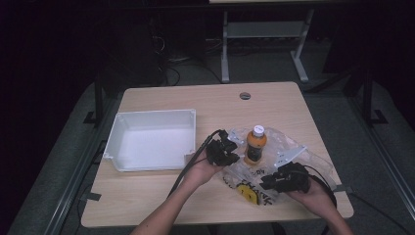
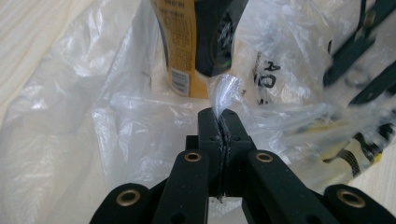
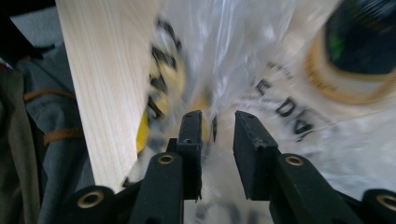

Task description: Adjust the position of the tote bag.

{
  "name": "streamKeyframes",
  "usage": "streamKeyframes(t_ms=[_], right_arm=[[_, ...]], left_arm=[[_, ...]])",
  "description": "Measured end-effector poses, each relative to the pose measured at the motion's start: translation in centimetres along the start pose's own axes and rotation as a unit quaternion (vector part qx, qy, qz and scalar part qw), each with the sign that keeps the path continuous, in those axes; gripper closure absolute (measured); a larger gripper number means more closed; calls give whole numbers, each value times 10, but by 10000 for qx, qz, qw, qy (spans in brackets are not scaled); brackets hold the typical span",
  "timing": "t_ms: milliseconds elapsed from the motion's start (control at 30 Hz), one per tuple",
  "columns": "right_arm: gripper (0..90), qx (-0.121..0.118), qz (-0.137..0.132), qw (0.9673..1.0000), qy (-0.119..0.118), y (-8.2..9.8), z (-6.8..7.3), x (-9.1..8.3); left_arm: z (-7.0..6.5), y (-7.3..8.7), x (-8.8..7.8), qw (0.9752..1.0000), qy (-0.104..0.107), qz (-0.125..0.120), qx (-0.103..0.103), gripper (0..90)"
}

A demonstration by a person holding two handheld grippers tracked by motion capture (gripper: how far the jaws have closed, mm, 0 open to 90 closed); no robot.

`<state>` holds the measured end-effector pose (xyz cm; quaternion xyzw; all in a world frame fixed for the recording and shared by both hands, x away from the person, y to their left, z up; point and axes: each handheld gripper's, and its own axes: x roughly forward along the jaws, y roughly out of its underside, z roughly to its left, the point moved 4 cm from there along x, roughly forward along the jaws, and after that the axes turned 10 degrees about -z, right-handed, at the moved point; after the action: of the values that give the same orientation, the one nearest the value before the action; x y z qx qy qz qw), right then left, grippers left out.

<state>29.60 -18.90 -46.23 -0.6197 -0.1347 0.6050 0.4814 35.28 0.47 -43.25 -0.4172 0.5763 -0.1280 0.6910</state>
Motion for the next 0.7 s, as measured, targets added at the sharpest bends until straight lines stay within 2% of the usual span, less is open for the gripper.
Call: streamKeyframes(t_ms=[100,200,400,500,633,700], right_arm=[[671,-21,-167,9998,129,-7,-4,-11],[639,-45,-273,9988,404,-16,-11,-21],[595,-38,-442,9950,898,-32,-38,-35],[586,39,-528,9926,1091,-37,-50,-38],[588,110,-424,9894,1382,-39,-67,-33],[592,159,-402,9882,1471,-39,-75,-29]], left_arm=[[1,5,1,10000,6,-17,-54,890],[2,10,1,9999,-21,-12,-131,890],[6,20,0,9997,-54,22,-229,891],[9,24,1,9996,-72,71,-261,891],[12,29,4,9994,-87,112,-319,891],[14,32,5,9994,-102,187,-263,891]])
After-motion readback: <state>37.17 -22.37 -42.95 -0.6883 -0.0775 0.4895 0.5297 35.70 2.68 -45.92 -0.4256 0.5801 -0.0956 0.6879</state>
